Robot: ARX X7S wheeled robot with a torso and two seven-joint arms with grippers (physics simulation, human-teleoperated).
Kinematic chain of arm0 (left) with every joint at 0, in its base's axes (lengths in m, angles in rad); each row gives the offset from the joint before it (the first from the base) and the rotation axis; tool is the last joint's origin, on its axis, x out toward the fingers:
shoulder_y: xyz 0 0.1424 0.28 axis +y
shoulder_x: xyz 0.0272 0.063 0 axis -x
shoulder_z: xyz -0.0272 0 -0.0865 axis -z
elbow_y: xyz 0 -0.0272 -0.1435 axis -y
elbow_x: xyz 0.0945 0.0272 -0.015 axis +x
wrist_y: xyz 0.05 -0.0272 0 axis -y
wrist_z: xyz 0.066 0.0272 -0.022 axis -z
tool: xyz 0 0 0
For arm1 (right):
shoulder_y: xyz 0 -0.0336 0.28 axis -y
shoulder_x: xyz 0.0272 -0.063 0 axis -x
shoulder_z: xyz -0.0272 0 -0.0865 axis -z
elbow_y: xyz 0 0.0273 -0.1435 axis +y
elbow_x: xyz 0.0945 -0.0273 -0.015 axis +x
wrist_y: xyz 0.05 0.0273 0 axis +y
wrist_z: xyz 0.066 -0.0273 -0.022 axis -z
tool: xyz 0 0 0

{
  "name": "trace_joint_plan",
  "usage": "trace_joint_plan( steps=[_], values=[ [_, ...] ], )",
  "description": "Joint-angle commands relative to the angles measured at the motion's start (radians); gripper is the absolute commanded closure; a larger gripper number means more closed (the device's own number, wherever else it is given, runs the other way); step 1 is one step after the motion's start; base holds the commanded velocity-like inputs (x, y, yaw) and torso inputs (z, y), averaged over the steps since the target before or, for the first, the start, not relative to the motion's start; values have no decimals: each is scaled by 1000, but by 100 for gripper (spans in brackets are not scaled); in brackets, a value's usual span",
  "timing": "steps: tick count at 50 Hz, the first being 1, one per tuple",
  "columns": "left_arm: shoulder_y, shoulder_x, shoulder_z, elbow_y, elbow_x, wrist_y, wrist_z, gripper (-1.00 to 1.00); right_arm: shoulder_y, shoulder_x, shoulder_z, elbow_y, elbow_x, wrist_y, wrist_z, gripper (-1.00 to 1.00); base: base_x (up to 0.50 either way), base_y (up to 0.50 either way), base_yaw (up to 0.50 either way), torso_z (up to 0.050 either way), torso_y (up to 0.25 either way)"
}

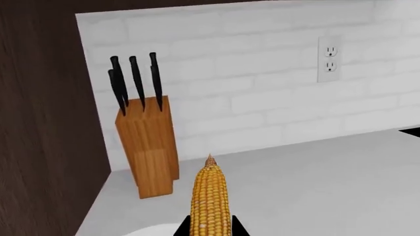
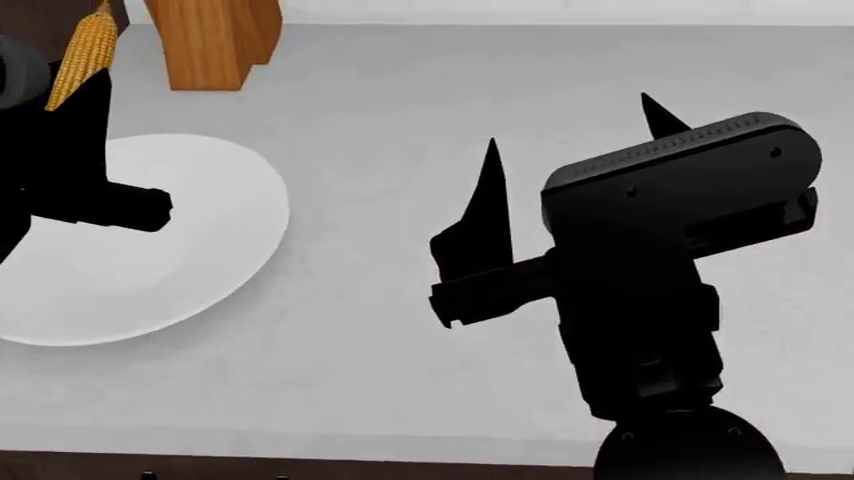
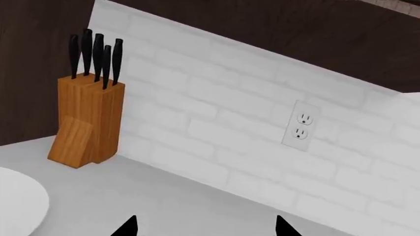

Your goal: Pick the corn from the oven and place it on the plate on the counter.

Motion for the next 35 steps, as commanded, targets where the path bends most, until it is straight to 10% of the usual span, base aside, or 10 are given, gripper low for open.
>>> trace_joint_plan(
  steps=[1, 26, 35],
  values=[
    [-5, -7, -11, -6, -49, 9, -45, 100, 2, 3, -8, 6, -6, -3, 2, -100, 160, 86, 0, 0, 0],
    [-2, -18, -26, -46, -159, -2, -136, 100, 2, 6, 4, -3, 14, 3, 6, -100, 145, 32, 0, 0, 1],
    [-36, -93, -5, -168, -502, -9, -433, 100, 4, 4, 6, 0, 21, -1, 9, -100, 0, 0, 0, 0, 0]
  ],
)
